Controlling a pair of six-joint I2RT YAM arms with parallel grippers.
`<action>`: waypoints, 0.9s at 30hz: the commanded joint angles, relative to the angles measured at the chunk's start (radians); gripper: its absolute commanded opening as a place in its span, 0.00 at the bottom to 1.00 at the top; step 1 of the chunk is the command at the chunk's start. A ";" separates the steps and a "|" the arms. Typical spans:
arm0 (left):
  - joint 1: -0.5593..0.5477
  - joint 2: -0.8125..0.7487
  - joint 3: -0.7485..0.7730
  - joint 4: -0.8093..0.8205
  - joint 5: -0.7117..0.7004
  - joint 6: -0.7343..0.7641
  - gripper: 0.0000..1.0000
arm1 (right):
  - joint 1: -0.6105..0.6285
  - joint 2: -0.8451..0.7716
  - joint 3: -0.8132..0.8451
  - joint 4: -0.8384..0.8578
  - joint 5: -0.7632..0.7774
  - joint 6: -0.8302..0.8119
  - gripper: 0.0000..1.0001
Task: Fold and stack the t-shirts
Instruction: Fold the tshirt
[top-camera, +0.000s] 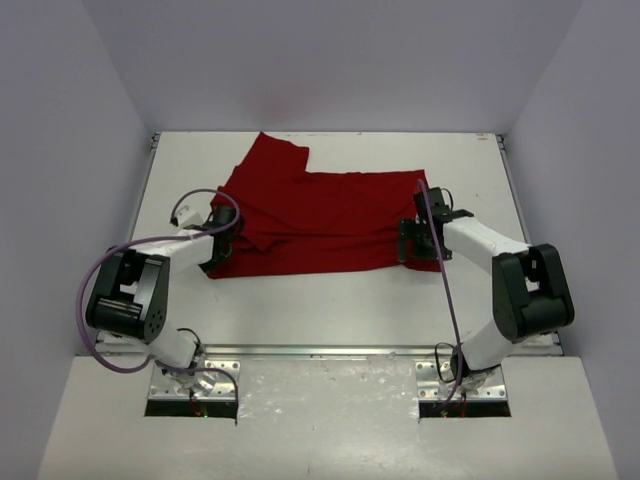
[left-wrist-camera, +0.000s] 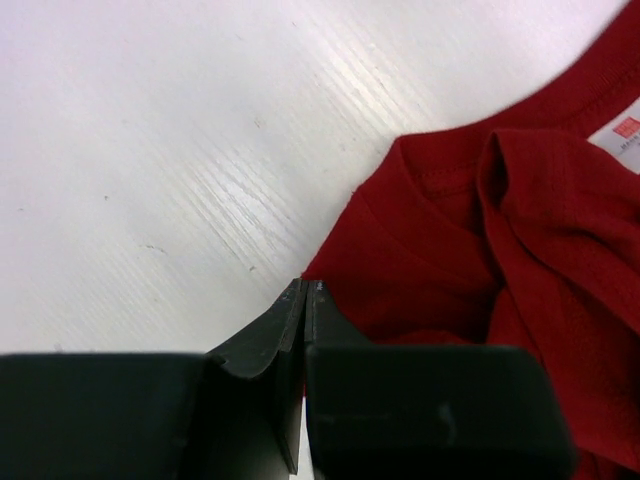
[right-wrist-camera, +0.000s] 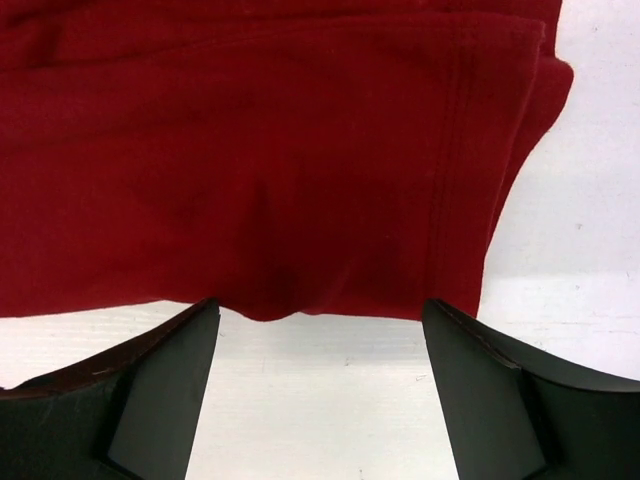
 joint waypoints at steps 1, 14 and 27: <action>0.016 0.030 0.049 -0.023 -0.077 -0.027 0.00 | -0.008 -0.001 0.044 -0.002 -0.004 -0.035 0.83; -0.050 -0.311 -0.073 0.071 0.119 0.044 0.84 | -0.017 0.015 0.047 0.009 -0.050 -0.023 0.82; -0.039 -0.057 -0.011 0.169 0.215 0.173 0.50 | -0.017 -0.073 0.012 0.010 -0.051 -0.040 0.82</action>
